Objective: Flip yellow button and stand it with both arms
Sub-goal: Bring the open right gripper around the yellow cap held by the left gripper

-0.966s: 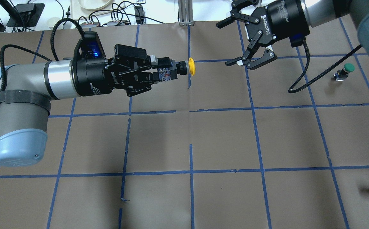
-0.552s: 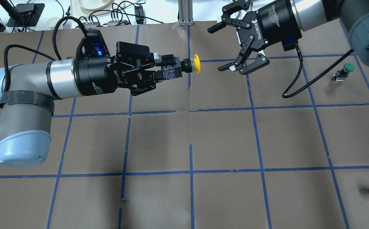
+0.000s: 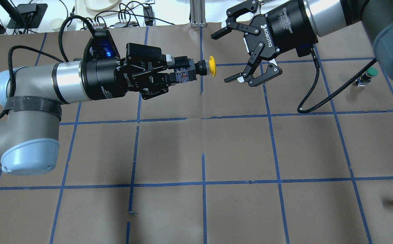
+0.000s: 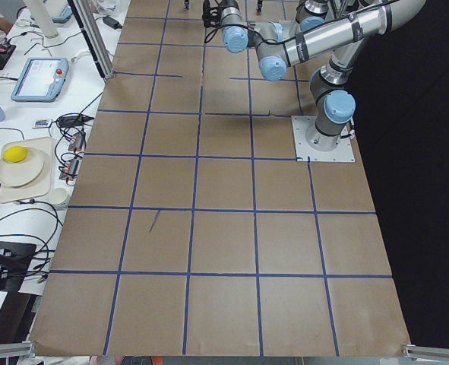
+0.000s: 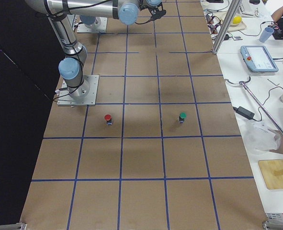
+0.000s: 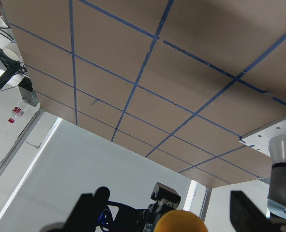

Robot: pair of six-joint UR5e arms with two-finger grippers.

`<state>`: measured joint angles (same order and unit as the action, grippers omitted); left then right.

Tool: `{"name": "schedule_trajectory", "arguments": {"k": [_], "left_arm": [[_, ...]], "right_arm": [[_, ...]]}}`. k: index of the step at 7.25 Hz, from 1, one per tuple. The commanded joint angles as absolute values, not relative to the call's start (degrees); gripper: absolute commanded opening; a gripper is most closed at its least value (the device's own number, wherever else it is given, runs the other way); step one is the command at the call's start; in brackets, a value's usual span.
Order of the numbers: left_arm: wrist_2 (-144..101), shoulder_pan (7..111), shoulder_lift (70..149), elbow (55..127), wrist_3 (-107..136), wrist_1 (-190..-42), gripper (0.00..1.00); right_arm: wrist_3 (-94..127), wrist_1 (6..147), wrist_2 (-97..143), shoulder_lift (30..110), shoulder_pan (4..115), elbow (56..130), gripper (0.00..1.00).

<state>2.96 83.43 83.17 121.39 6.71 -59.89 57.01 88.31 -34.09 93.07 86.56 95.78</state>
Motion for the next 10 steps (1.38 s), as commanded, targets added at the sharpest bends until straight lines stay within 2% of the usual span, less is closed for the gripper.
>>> {"name": "schedule_trajectory", "arguments": {"k": [1, 5, 8, 9, 10], "left_arm": [[3.0, 83.4, 83.2, 121.6, 6.8, -59.2, 0.21], [2.9, 83.4, 83.1, 121.6, 6.9, -59.1, 0.21], [2.9, 83.5, 83.2, 121.6, 6.9, -59.1, 0.21], [2.9, 83.5, 83.2, 121.7, 6.8, -59.1, 0.21], [2.9, 83.5, 83.1, 121.9, 6.8, -59.1, 0.21]], "right_arm": [[56.9, 88.2, -33.6, 93.6, 87.1, 96.0, 1.0], [57.0, 86.7, -33.7, 93.6, 88.6, 96.1, 0.98], [57.0, 86.6, -33.8, 93.5, 88.5, 96.0, 0.74], [57.0, 86.6, -33.8, 93.5, 88.5, 96.1, 0.6], [57.0, 86.6, -33.8, 93.4, 88.5, 96.0, 0.41]]}}
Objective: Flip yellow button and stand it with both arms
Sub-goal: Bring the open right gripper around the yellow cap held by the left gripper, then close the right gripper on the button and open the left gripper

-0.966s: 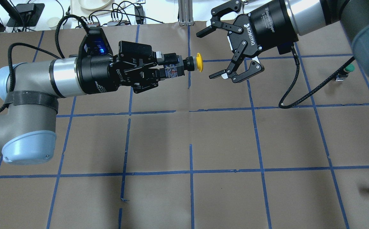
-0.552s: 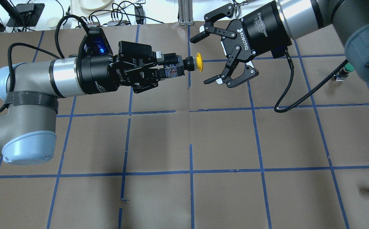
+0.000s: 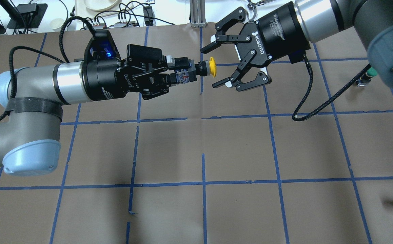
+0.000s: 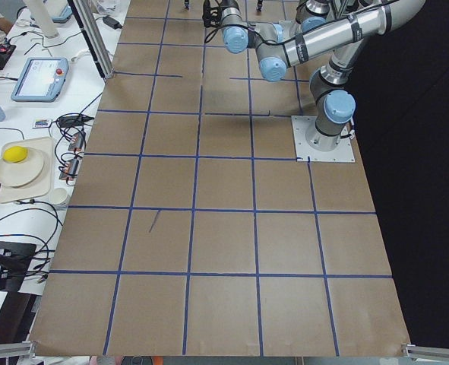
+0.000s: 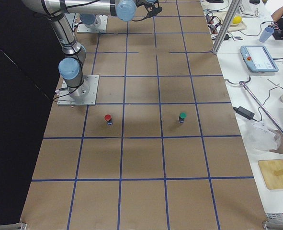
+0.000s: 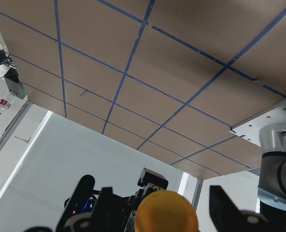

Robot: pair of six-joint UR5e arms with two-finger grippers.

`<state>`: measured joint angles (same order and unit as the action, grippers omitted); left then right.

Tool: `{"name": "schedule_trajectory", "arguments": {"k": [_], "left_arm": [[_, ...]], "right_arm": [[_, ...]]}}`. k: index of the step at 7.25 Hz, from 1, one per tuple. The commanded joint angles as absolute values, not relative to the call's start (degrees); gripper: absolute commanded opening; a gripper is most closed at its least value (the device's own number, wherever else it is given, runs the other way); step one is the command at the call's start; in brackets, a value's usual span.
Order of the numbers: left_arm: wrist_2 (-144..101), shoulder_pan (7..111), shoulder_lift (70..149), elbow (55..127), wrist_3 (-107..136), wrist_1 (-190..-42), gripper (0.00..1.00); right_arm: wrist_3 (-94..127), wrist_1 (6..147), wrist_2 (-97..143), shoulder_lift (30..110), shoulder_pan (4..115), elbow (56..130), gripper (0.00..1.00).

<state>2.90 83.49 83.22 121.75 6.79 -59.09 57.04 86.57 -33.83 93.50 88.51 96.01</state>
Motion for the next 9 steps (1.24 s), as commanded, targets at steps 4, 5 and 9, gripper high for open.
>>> {"name": "schedule_trajectory", "arguments": {"k": [4, 5, 9], "left_arm": [[3.2, 83.5, 83.1, 121.8, 10.9, -59.0, 0.35], [3.3, 83.6, 83.2, 121.7, 12.7, -58.8, 0.99], [4.0, 82.5, 82.7, 121.1, 13.2, -56.7, 1.0]], "right_arm": [[57.0, 86.6, -33.7, 93.3, 88.4, 96.0, 0.17], [57.0, 86.6, -33.7, 93.3, 88.4, 96.0, 0.16], [56.4, 87.8, -35.0, 92.9, 84.4, 95.9, 0.1]]}}
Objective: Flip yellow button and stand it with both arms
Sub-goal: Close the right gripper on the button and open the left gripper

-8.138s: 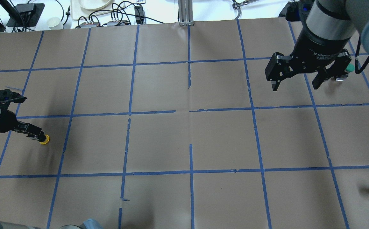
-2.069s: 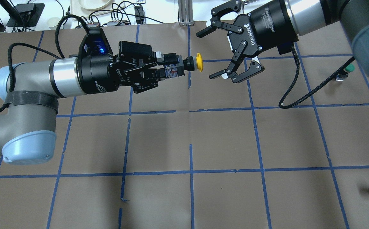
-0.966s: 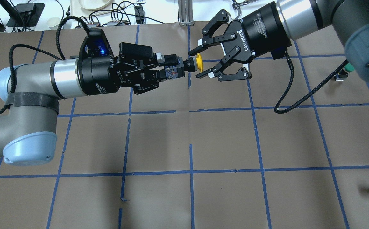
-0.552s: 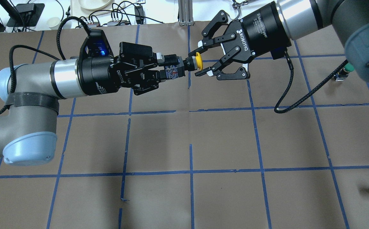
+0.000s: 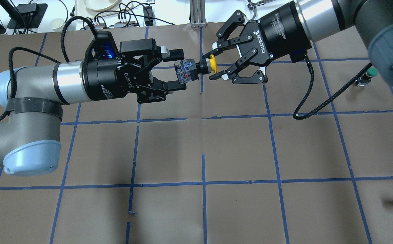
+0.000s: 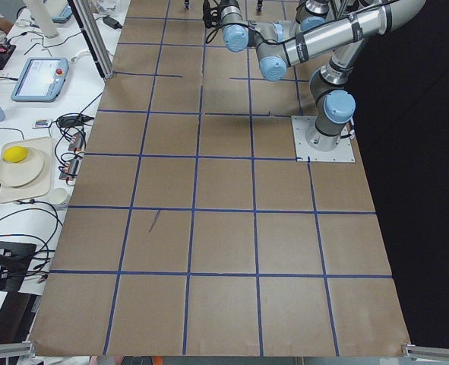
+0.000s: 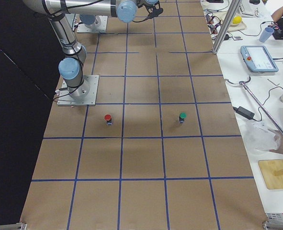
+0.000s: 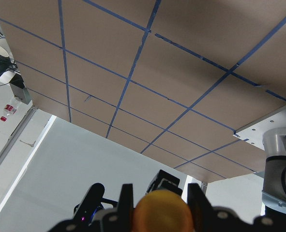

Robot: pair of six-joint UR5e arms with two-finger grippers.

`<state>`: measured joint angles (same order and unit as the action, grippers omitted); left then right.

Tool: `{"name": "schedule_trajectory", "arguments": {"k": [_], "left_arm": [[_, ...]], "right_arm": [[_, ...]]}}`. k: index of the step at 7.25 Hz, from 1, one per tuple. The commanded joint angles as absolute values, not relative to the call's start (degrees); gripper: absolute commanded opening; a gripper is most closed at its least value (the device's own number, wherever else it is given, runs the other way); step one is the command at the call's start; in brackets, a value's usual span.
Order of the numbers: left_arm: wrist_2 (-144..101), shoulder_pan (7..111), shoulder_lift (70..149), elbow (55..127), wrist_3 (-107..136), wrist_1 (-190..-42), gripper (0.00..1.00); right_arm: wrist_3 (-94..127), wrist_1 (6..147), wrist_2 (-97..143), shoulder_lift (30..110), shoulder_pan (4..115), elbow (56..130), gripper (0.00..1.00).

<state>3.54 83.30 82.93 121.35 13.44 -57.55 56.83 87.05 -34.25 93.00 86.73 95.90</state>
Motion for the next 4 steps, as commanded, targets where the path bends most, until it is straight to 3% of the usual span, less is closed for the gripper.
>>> {"name": "schedule_trajectory", "arguments": {"k": [1, 4], "left_arm": [[7.8, 82.2, 83.0, 121.0, 13.2, -56.3, 1.0], [29.9, 82.8, 84.6, 116.0, 14.2, -57.3, 1.0]], "right_arm": [[54.8, 87.7, -38.4, 92.9, 80.4, 95.6, 0.09], [31.9, 87.7, -56.3, 91.8, 74.2, 95.9, 0.05]]}}
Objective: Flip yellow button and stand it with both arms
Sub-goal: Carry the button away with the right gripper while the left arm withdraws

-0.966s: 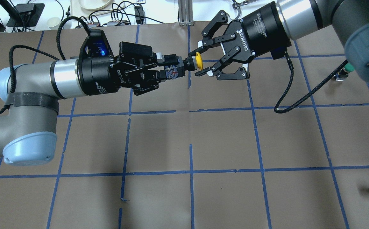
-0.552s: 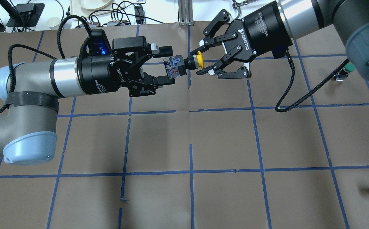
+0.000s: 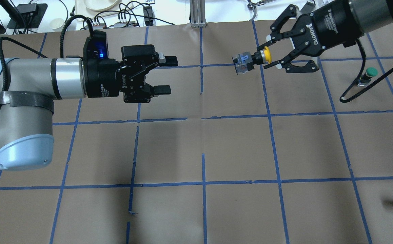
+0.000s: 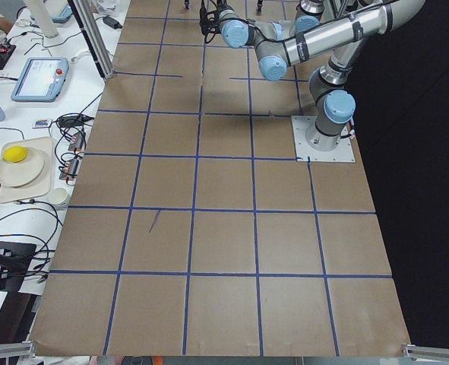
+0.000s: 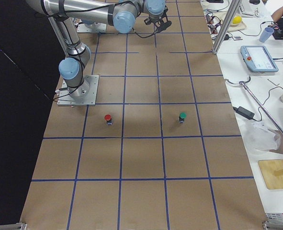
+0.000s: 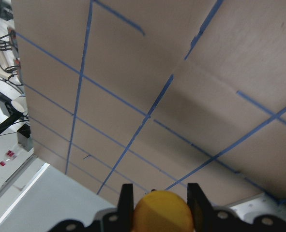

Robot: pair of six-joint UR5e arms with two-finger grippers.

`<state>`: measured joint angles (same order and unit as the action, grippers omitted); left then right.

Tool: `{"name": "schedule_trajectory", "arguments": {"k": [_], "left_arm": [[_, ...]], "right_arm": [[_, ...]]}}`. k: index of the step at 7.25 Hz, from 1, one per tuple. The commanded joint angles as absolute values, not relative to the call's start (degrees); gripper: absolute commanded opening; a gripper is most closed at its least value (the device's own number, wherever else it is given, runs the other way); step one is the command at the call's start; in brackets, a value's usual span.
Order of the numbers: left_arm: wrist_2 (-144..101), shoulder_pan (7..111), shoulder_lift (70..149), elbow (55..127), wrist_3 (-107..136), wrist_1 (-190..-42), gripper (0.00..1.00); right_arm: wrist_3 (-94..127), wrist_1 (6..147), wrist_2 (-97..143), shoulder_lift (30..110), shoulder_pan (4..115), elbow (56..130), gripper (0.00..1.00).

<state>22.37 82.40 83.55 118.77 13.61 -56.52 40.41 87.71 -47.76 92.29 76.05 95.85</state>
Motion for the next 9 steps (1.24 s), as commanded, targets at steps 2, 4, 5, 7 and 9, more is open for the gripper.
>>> {"name": "schedule_trajectory", "arguments": {"k": [2, 4, 5, 7, 9], "left_arm": [[45.3, 86.0, 88.5, 110.7, 14.9, -59.5, 1.0], [65.2, 89.0, 93.2, 99.6, 13.8, -72.3, 1.0], [71.4, 90.8, 95.3, 94.0, 13.8, -77.4, 1.0], [89.0, 92.2, 94.8, 85.4, 6.5, -91.8, 1.0], [96.1, 92.1, 92.3, 86.0, 3.4, -94.6, 1.0]], "right_arm": [[29.2, 88.1, -69.3, 88.4, 70.2, 95.9, 0.06], [28.4, 94.7, -83.6, 86.9, 69.2, 96.1, 0.05], [28.6, 96.2, -91.7, 83.7, 69.1, 96.1, 0.05], [29.0, 106.9, -104.5, 77.1, 69.0, 96.1, 0.05], [32.7, 114.4, -112.8, 73.2, 69.0, 96.9, 0.05]]}}
